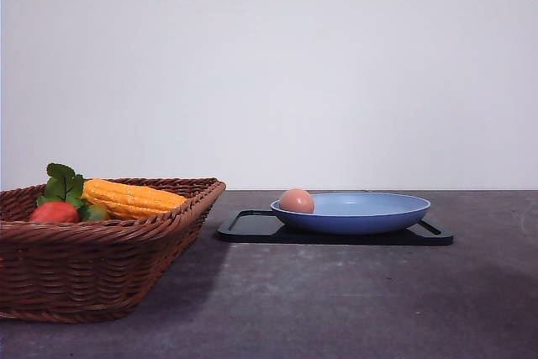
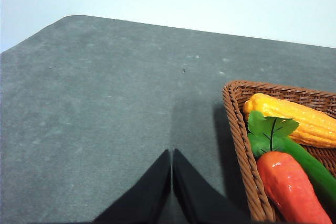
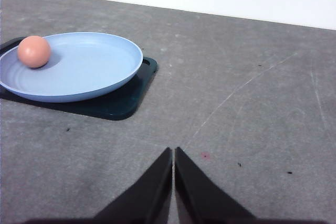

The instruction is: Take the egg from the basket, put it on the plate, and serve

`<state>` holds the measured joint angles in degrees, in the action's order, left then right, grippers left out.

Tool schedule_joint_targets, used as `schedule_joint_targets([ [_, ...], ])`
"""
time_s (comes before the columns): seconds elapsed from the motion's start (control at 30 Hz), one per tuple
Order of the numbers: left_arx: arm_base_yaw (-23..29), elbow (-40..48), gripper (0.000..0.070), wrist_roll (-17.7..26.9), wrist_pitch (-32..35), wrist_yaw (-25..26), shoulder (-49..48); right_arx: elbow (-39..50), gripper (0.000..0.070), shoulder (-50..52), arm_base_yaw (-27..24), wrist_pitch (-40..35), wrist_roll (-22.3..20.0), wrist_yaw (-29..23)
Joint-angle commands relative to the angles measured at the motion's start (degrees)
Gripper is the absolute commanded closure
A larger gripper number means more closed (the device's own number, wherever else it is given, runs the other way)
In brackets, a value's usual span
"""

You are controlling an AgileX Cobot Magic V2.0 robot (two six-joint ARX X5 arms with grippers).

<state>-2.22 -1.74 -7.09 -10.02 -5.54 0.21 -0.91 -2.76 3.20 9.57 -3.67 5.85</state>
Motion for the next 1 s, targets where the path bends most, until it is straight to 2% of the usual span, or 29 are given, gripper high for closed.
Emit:
schedule_joint_targets([
  [0.0,0.0,1.6,0.07,-0.5,0.87,0.42,-0.04,0.37,0.07,0.07,0.05,0.31,0.47,-0.03],
  [0.27,0.0,1.57,0.07,-0.5,0.87,0.42,-0.04,0.37,0.07,0.04,0.05,-0.55,0.83,-0.54],
  [0.4,0.0,1.58,0.07,-0.5,0.87,0.42,-0.04,0.37,0.07,0.04,0.05,-1.21,0.83,-3.02],
  [0.7,0.0,1.59,0.07,-0.5,0.87,0.42,-0.04,0.37,0.07,0.04,0.05,-4.68,0.82,-14.83],
  [0.97,0.0,1.57,0.07,-0.5,0.87,0.42,-0.04,0.37,0.07,0.04,0.05,-9.38,0.81,-28.86],
])
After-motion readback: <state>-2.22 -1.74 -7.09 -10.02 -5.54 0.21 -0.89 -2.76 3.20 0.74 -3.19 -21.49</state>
